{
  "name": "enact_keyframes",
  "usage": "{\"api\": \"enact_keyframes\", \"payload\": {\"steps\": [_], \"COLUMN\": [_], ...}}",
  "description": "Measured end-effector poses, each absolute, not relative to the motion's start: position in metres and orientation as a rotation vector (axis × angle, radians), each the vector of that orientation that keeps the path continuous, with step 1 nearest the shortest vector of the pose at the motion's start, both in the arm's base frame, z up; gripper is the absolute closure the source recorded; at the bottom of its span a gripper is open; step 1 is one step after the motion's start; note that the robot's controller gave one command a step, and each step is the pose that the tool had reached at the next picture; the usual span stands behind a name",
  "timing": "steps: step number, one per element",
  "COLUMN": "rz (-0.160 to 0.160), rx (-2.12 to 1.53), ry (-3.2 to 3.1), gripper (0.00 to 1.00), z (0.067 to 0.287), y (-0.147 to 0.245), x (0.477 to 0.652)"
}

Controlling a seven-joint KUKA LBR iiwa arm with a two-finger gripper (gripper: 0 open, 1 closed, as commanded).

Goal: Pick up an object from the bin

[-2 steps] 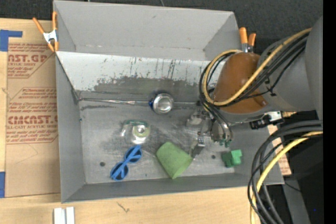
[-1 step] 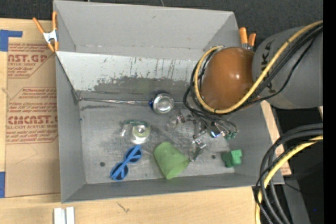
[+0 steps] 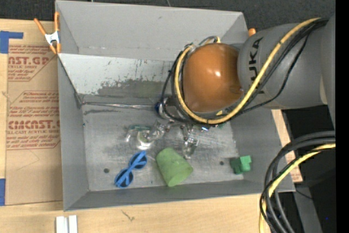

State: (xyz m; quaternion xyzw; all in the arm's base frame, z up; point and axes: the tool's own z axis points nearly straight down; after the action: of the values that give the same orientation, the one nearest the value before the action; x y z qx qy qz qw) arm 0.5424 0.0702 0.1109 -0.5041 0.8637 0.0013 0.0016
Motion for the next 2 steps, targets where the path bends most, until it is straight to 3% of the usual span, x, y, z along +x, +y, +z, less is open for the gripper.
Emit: {"api": "enact_keyframes", "payload": {"steps": [1,2], "rz": [-0.002,-0.004], "rx": [-1.896,-1.891], "ry": [2.493,2.495], "gripper": [0.0,1.0], "z": [0.0808,0.0814], "y": [0.0977,0.0969], "x": [0.4819,0.4831]}}
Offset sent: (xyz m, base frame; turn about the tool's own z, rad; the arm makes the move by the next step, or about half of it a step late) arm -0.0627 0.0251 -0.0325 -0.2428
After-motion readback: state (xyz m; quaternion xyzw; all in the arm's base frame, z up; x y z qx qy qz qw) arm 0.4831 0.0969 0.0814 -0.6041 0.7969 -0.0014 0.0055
